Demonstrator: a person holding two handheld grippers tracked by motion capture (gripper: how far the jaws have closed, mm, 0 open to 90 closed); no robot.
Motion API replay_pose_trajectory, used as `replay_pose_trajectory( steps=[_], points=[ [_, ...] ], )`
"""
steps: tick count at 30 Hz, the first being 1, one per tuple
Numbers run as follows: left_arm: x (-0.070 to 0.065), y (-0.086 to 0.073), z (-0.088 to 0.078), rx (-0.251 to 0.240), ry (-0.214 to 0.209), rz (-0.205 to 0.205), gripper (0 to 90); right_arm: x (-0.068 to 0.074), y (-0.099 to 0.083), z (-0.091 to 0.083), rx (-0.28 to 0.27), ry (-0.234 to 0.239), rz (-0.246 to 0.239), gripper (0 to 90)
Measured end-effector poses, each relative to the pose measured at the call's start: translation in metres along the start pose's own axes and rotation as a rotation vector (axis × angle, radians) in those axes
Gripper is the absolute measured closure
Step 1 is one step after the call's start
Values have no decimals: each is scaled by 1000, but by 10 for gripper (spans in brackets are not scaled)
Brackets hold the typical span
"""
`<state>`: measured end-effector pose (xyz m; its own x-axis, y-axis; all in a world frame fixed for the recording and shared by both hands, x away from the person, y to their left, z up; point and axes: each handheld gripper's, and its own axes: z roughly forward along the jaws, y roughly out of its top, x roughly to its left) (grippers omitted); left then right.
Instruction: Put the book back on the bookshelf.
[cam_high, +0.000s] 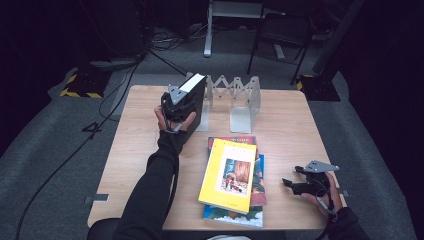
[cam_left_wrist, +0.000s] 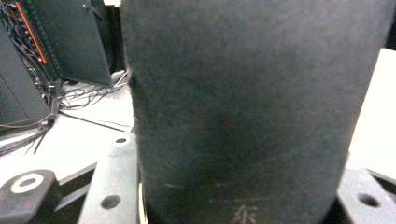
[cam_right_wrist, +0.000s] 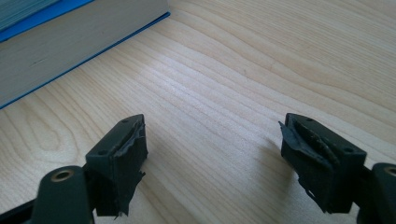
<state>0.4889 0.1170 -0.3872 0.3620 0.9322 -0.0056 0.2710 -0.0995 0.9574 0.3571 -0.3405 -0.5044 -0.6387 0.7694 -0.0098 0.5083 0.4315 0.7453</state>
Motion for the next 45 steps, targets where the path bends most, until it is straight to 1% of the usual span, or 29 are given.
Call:
replay_pose_trajectory(
  steps=[3,5,6,8,12,15,17,20,23,24,28,29,31,34,35,37,39,42,43,44,45],
  points=[
    [-1,-2,-1,-6,3,-1,519,0,0,0,-1,1,-1,227],
    [-1,-3,-2,-6,2,6,517,0,0,0,-1,1,-1,227],
    [0,-4,-4,-10,4,-1,517,0,0,0,-1,1,-1,227],
    [1,-6,-5,-10,1,-2,514,0,0,0,-1,1,-2,227],
    [2,-14,-16,-5,-21,6,509,0,0,0,-1,1,-2,227],
    [4,-17,-21,8,-37,25,507,0,0,0,-1,2,-2,227],
    [6,-21,-24,15,-49,26,506,0,0,0,-1,2,-2,227],
    [9,-26,-28,26,-66,14,502,0,0,0,-1,1,-2,226],
    [7,-27,-30,26,-72,24,499,0,0,0,-1,0,-1,226],
    [7,-27,-30,25,-71,32,498,0,0,0,-1,0,0,226],
    [5,-26,-30,16,-63,25,481,0,0,0,-1,0,0,226],
    [5,-24,-31,8,-57,33,470,0,0,0,-1,0,0,226],
    [5,-22,-31,8,-52,38,442,0,0,0,-1,0,0,226],
    [7,-17,-30,3,-45,48,430,0,0,0,-1,0,0,226],
    [9,-14,-30,6,-57,41,424,0,0,0,-1,0,0,226],
    [9,-11,-29,7,-54,45,423,0,0,0,-1,0,0,226],
    [9,-8,-28,9,-63,44,419,0,0,0,-1,0,-1,226],
    [8,-7,-28,5,-70,43,430,0,0,0,-1,0,0,226],
    [8,-6,-29,5,-78,49,430,0,0,0,-1,0,0,226],
    [7,-5,-29,7,-76,57,443,0,0,0,-1,0,0,226],
    [6,-4,-30,-3,-74,58,473,0,0,0,-1,0,1,226]
  ],
)
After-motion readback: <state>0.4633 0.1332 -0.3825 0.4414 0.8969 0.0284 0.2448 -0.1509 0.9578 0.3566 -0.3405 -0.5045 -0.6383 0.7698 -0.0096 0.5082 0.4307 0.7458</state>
